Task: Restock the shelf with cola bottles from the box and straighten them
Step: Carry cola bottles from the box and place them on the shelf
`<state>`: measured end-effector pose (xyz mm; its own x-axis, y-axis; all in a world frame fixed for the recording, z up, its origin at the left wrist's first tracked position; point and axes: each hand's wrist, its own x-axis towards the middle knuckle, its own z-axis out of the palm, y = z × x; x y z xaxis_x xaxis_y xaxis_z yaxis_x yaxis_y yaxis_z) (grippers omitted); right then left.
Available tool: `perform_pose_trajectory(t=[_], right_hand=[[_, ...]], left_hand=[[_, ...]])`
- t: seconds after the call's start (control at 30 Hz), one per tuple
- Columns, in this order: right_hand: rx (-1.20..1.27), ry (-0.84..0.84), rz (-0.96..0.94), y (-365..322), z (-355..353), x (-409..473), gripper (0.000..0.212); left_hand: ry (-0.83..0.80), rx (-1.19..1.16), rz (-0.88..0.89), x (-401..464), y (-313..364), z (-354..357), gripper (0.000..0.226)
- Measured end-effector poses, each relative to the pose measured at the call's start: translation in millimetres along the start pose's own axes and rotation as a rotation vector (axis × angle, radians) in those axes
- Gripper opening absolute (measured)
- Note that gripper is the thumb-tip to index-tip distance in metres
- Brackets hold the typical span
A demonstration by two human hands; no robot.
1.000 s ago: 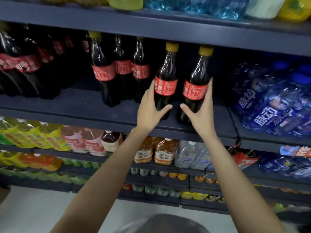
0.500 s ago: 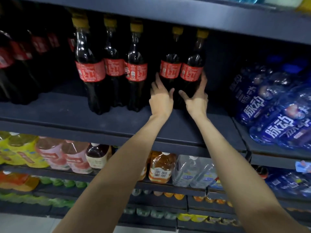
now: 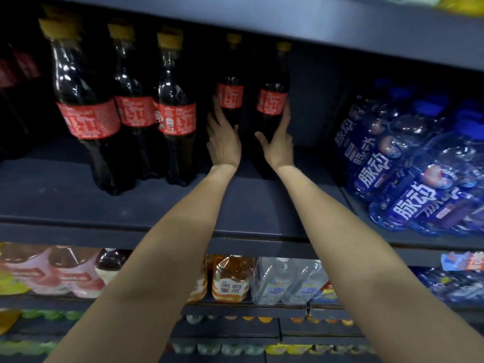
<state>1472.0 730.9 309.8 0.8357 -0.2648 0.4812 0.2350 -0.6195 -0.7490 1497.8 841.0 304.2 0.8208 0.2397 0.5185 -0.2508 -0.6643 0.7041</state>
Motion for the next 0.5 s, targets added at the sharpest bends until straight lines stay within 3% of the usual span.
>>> perform_pose_trajectory(t=[0.2,0.27,0.33,0.4,0.5], right_hand=[[-0.271,-0.113,0.175,-2,-1,-2,0.095],[-0.359,-0.177,0.264,-6,-10,-11,0.089],[-0.394,-0.183,0.237,-14,-25,-29,0.075],[-0.356,-0.092,0.123,-24,-44,-59,0.060],[-0.299,0.179,-0.036,-40,-77,-112,0.036]], left_hand=[[-0.155,-0.087,-0.063,-12,5,-24,0.087],[-0.189,-0.154,-0.094,-19,13,-34,0.086],[-0.251,-0.243,-0.097,-32,22,-46,0.079],[-0.355,-0.374,-0.114,-50,30,-64,0.062],[-0.472,-0.509,-0.150,-81,38,-96,0.033]])
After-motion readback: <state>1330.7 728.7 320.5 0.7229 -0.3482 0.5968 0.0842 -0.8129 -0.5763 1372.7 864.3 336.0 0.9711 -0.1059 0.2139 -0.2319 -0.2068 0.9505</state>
